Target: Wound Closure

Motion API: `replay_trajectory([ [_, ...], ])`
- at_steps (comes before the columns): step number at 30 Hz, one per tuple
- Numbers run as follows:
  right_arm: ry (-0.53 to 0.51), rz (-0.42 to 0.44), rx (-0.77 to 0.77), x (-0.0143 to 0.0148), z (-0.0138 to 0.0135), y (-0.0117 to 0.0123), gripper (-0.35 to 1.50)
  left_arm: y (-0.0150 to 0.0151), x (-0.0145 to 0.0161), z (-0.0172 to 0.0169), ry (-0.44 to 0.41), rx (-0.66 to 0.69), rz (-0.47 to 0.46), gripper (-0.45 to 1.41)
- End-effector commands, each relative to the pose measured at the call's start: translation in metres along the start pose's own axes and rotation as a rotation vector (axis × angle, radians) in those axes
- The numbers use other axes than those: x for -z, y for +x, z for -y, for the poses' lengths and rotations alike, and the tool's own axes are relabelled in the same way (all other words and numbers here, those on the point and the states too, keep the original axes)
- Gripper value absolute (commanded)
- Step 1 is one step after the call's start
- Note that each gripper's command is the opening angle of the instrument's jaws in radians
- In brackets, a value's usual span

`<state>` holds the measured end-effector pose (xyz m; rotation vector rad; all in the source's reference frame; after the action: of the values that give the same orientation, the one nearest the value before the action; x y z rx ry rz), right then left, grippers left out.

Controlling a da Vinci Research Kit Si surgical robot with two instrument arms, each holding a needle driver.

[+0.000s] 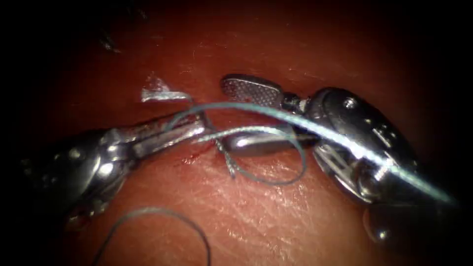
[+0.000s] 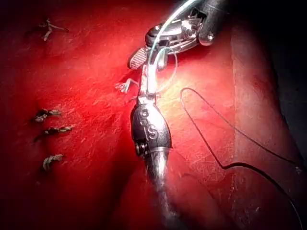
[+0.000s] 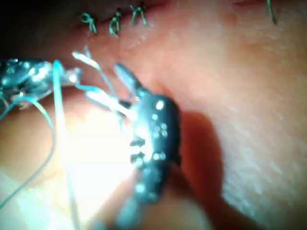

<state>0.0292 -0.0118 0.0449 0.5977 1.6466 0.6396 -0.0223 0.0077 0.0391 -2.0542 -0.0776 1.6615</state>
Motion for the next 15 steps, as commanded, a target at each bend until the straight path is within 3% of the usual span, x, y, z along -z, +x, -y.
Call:
replay_trajectory([
  [1, 0.012, 0.022, -0.008, -0.0006, 0.0004, -0.001, 0.56, -0.0007, -0.0003, -0.0001, -0.003, -0.002, 0.001, -0.45],
  [8, 0.064, 0.108, -0.042, -0.001, 0.0019, -0.0029, 0.54, -0.0007, -0.0016, 0.0011, -0.001, -0.002, 0.0, -0.45],
  [15, 0.1, 0.121, -0.064, -0.0011, 0.0029, -0.0021, 0.53, -0.0019, -0.0018, 0.0023, -0.001, -0.014, 0.001, -0.45],
])
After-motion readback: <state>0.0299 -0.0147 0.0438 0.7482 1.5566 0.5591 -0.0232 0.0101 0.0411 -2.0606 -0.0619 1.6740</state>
